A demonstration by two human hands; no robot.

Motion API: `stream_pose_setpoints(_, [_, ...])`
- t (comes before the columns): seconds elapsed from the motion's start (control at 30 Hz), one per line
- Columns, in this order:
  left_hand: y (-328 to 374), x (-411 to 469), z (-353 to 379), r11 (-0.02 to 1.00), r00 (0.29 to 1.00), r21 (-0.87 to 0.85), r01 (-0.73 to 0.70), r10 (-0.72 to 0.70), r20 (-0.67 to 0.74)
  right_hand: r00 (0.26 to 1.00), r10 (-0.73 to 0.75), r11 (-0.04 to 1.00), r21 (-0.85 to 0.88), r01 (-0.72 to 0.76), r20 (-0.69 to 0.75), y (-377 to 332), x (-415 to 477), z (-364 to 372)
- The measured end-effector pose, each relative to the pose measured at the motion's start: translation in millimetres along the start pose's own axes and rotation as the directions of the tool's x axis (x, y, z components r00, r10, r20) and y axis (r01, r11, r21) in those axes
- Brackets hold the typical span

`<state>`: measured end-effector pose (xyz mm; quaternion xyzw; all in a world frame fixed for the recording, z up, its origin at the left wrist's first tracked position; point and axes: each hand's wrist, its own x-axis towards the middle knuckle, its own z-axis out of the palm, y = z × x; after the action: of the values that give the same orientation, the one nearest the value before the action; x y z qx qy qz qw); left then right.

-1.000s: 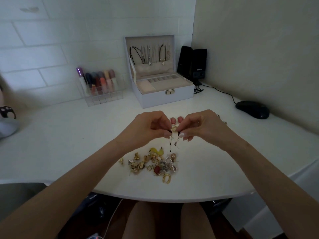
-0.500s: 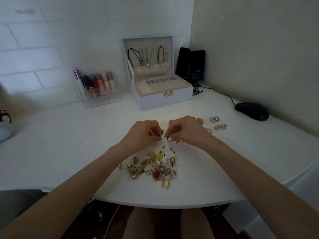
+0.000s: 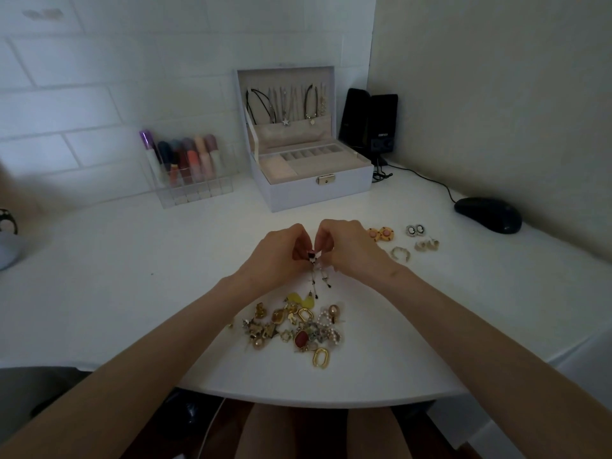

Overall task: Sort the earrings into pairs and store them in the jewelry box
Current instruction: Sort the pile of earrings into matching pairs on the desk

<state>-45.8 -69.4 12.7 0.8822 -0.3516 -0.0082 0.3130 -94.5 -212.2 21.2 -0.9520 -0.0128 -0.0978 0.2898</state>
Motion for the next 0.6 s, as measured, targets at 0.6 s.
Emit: stream_pose_setpoints(0.6, [-3, -48, -29, 0.991, 0.965, 0.0, -0.132, 0.128, 0.23, 0.929, 0.042, 0.974, 0.194, -0.121, 0.368, -10, -55, -30])
